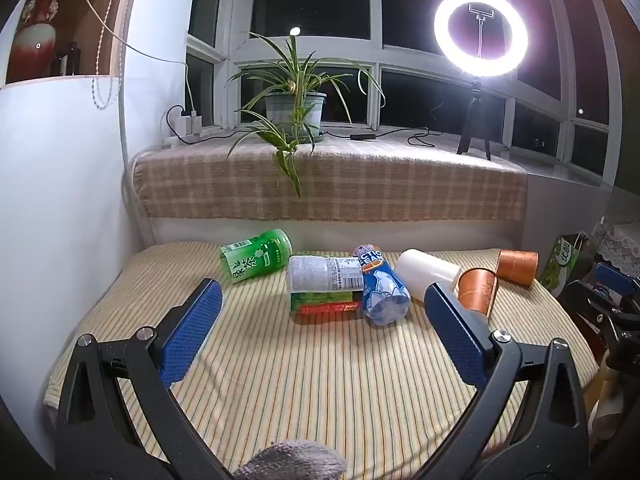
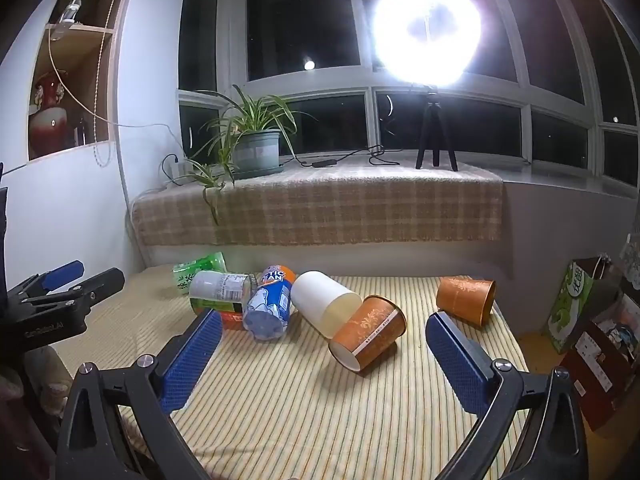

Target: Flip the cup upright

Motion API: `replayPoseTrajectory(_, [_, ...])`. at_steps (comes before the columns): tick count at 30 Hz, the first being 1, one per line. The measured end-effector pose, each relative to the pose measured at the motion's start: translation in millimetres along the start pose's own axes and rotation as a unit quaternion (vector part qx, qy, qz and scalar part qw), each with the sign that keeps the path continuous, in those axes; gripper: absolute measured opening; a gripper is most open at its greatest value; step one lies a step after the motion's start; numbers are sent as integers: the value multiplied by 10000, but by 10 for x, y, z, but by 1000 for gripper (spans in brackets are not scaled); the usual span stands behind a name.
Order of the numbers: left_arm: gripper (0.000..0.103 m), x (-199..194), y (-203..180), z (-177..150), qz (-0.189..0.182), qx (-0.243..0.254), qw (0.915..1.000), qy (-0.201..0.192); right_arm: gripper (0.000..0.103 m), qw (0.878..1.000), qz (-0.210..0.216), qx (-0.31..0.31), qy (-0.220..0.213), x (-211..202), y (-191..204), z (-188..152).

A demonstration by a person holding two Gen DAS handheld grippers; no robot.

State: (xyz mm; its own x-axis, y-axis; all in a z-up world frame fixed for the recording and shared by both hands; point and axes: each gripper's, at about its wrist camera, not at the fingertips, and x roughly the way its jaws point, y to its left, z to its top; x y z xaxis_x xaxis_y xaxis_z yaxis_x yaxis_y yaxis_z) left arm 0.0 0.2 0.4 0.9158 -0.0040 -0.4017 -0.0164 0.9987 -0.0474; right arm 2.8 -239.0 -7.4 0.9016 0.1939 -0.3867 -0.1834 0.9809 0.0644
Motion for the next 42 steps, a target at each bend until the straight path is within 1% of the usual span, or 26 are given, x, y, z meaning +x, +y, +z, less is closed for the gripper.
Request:
replayPoseTrajectory(20, [103, -1, -1, 1, 23, 31, 10000, -3, 103, 10000, 12, 20, 60, -16, -4, 14])
replayPoseTrajectory(22, [103, -1, -1, 0, 18, 35, 10000, -2, 103, 10000, 12, 16, 55, 28, 48, 4])
replayPoseTrajectory(36, [103, -3, -1, 3, 24, 33, 10000, -5, 103, 9999, 24, 53, 83, 11, 13, 12])
replayPoseTrajectory(42, [103, -4, 0, 4, 17, 37, 10000, -8, 103, 10000, 36, 41, 83, 13, 70, -1])
